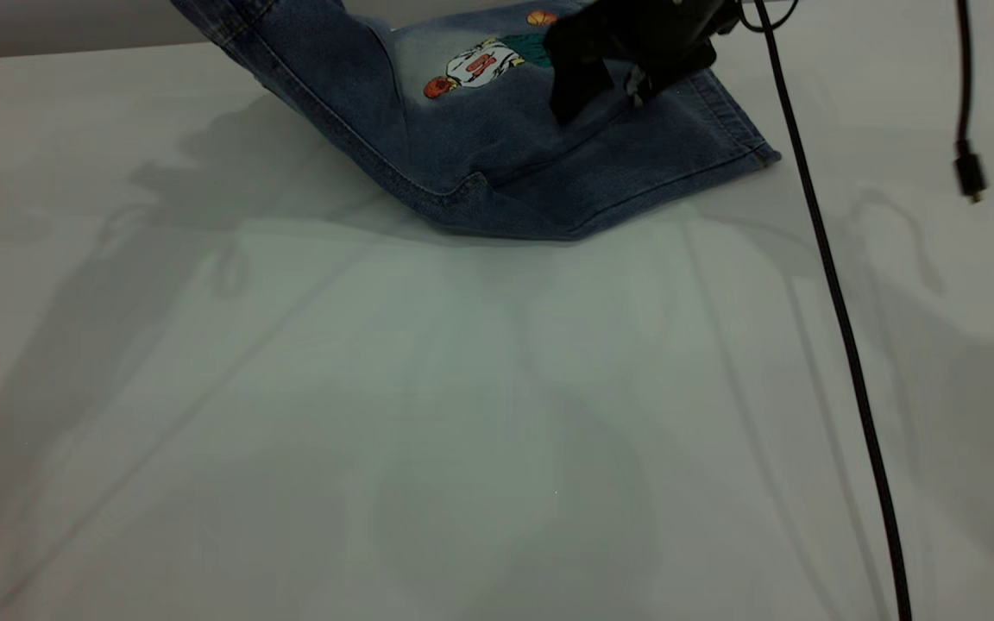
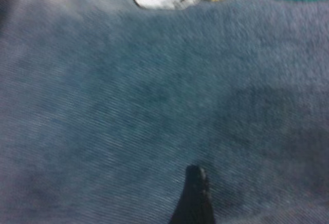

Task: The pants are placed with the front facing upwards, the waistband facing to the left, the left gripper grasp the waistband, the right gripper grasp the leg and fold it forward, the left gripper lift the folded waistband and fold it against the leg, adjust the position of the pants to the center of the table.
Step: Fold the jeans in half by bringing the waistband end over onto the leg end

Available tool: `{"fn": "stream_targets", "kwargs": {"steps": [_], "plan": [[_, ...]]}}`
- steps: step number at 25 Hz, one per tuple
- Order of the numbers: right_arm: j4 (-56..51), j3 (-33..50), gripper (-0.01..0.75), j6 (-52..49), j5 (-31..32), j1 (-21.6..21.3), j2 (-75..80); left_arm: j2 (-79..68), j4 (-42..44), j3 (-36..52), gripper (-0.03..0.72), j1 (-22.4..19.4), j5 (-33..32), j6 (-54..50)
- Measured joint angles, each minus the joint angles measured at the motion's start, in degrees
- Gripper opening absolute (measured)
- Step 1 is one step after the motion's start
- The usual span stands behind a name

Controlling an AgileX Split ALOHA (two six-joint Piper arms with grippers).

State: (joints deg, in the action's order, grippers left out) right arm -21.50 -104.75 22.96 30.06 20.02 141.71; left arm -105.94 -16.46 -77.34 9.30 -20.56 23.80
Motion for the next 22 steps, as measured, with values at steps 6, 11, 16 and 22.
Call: {"fn": "stream_targets", "kwargs": {"steps": [6, 11, 16, 22], "plan": [[0.78, -0.11, 0.522, -0.64, -0.03, 0.54, 1.91, 0.0, -0.32, -1.09, 0.055, 0.0, -1.04, 0.0], [0.89, -0.26, 0.515, -0.64, 0.72, 2.34, 2.05, -0.06, -1.37, -4.53, 0.055, 0.18, -2.41, 0.0], [0.76, -0.38, 0.514, -0.49, 2.12, 5.14, 2.08, -0.27, -1.6, -7.85, 0.055, 2.35, -2.79, 0.86], [0.54, -2.89, 0.514, -0.7, 6.81, 7.52, 2.31, -0.64, -1.67, -8.07, 0.05, 7.14, -1.61, 1.33]]}}
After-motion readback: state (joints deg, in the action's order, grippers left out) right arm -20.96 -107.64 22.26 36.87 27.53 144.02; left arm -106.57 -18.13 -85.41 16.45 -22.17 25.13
